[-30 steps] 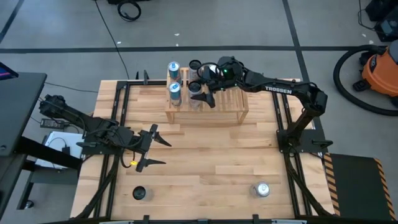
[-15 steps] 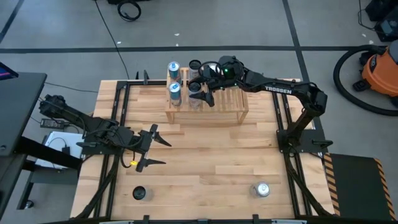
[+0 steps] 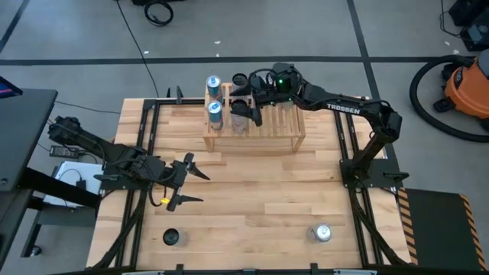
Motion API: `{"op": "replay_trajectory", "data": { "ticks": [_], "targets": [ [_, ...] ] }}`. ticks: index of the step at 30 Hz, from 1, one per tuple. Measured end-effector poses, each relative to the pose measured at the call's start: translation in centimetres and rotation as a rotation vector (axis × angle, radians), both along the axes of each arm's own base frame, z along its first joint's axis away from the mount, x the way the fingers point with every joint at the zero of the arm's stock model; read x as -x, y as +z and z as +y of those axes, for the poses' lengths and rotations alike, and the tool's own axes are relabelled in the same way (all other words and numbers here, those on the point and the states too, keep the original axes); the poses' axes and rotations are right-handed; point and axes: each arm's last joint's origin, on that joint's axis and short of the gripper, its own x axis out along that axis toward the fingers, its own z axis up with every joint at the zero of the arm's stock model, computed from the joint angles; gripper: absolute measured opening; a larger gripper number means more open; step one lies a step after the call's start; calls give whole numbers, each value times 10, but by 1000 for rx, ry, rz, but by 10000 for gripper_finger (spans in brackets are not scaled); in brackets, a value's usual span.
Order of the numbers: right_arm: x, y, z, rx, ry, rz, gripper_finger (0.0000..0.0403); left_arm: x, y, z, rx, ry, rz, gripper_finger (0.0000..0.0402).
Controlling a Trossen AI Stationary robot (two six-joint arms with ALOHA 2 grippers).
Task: Place canned beverage on shelf
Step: Put the silver soda can on the shelf aligned with the silver soda can
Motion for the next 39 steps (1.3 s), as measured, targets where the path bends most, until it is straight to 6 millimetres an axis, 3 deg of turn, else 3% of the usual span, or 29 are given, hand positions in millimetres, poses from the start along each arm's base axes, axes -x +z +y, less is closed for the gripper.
{"op": "replay_trajectory", "data": {
  "ticks": [7, 13, 22, 26, 33, 39],
  "targets": [
    [3, 34, 3, -36, 1, -46, 337, 0, 0, 1, -13, 39, -6, 332],
    [25, 62, 23, -82, 63, 49, 337, -1, 0, 4, -35, 150, -19, 332],
    [63, 78, 79, -62, 90, 209, 336, -1, 0, 5, -26, 160, -18, 332],
    [72, 86, 100, -74, 151, 201, 335, -1, 0, 5, -26, 160, -18, 332],
    [73, 94, 126, -67, 168, 158, 339, -1, 0, 5, 33, 181, -10, 332],
    [66, 90, 133, -138, 160, 179, 339, -1, 1, 5, 60, 189, -12, 332]
  ]
}}
